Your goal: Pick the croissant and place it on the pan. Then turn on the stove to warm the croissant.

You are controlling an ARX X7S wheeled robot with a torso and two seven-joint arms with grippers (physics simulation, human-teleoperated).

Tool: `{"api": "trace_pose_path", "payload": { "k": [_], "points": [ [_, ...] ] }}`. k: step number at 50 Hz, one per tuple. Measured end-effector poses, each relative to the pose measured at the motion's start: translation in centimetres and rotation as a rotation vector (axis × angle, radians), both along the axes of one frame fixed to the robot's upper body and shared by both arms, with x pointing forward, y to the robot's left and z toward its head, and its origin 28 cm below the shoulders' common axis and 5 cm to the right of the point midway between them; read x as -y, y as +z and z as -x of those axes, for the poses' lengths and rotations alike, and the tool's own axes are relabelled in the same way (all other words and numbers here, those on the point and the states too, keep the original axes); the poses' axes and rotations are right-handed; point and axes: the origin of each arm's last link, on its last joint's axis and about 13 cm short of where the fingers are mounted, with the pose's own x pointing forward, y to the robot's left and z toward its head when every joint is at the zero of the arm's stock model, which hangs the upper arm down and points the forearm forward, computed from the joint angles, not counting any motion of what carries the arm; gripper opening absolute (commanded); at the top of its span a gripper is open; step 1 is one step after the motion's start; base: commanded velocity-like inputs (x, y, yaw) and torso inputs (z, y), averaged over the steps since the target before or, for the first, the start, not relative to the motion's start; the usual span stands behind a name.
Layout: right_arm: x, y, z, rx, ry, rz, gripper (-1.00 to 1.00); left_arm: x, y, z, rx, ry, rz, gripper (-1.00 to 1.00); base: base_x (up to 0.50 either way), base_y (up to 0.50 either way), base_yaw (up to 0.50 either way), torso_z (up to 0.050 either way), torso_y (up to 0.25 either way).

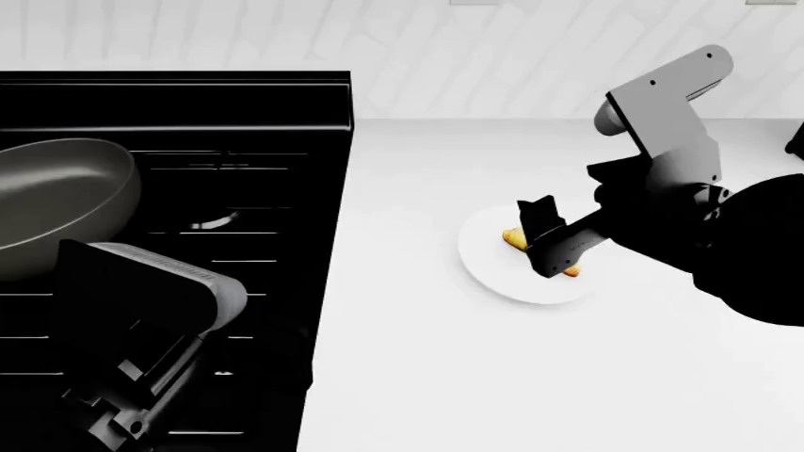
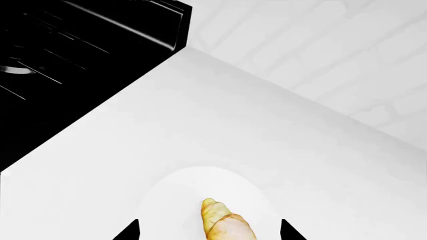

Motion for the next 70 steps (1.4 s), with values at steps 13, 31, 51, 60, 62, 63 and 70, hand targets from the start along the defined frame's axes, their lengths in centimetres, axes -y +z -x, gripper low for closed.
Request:
{"api": "trace_pose_path", "payload": {
  "k": [13, 31, 51, 60, 62, 63, 70],
  "points": [
    [1.3, 0.0, -2.4, -0.066, 0.029, 0.046, 1.0, 0.2, -0.3, -0.1, -0.017, -0.007, 0.015, 1.0, 0.0, 0.0, 0.0, 0.0, 0.0],
    [2.6, -0.3, -5.4, -0.146, 0.049, 0.117, 1.0, 0.3, -0.4, -0.2, -0.031, -0.011, 0.032, 1.0, 0.0, 0.0, 0.0, 0.0, 0.0],
    [2.7, -2.0, -6.7, -0.227, 0.072, 0.172, 1.0, 0.2, 0.0, -0.3, -0.017, -0.005, 0.032, 1.0, 0.0, 0.0, 0.0, 0.0, 0.0],
    [2.5, -2.7, -7.2, -0.252, 0.08, 0.191, 1.0, 0.1, 0.1, -0.4, -0.012, 0.002, 0.035, 1.0, 0.0, 0.0, 0.0, 0.0, 0.0],
    [2.5, -2.8, -7.3, -0.255, 0.08, 0.193, 1.0, 0.2, 0.1, -0.5, -0.011, 0.002, 0.035, 1.0, 0.0, 0.0, 0.0, 0.0, 0.0],
    [2.5, -2.9, -7.4, -0.257, 0.08, 0.193, 1.0, 0.2, 0.1, -0.5, -0.011, 0.003, 0.035, 1.0, 0.0, 0.0, 0.0, 0.0, 0.0],
    [2.4, -3.4, -7.7, -0.268, 0.081, 0.197, 1.0, 0.2, 0.2, -0.6, -0.008, 0.0, 0.037, 1.0, 0.0, 0.0, 0.0, 0.0, 0.0]
  ]
}}
